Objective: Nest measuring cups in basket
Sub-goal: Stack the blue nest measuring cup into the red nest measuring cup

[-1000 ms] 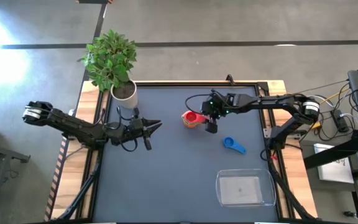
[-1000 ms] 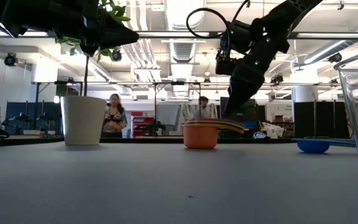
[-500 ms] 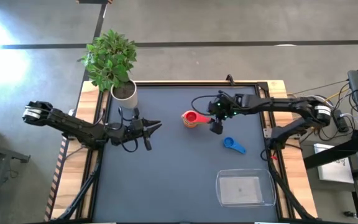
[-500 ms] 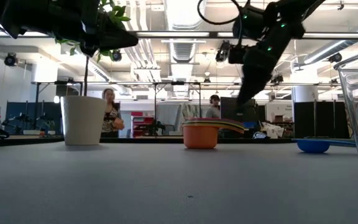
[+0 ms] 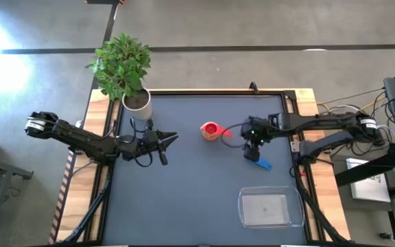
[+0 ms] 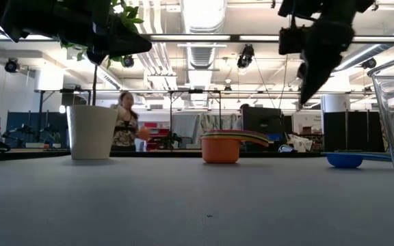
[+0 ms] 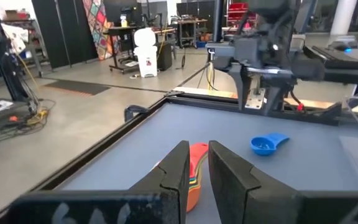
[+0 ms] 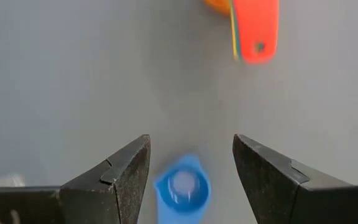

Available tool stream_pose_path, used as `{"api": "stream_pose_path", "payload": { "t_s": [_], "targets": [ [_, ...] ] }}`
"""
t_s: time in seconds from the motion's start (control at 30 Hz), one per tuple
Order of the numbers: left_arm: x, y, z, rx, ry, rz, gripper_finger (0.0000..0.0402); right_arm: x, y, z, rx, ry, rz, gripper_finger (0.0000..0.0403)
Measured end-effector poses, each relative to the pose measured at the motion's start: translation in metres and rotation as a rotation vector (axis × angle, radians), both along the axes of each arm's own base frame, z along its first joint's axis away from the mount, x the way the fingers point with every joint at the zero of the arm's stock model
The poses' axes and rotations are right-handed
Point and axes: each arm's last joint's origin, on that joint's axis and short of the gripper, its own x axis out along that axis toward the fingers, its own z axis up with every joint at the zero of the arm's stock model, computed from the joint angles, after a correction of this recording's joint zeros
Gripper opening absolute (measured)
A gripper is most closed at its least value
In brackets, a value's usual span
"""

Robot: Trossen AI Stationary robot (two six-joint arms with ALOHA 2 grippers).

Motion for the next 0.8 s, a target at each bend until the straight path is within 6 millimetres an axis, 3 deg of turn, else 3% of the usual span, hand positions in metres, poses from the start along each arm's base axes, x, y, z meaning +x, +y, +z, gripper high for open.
{"api": "stream_pose_path", "payload": {
  "t_s": [0.33, 0.63, 0.8],
  "targets": [
    [0.000, 0.000, 0.000, -0.012, -0.007, 0.002, 0.0040, -0.013, 0.020, -0.015, 0.049, 0.168, -0.060, 0.0217],
    [0.000, 0.000, 0.000, -0.015, -0.008, 0.002, 0.0040, -0.030, 0.022, -0.041, 0.082, 0.304, -0.166, 0.0217],
    [0.000, 0.000, 0.000, -0.016, -0.008, 0.002, 0.0040, -0.032, 0.024, -0.044, 0.089, 0.322, -0.174, 0.0217]
  ]
}}
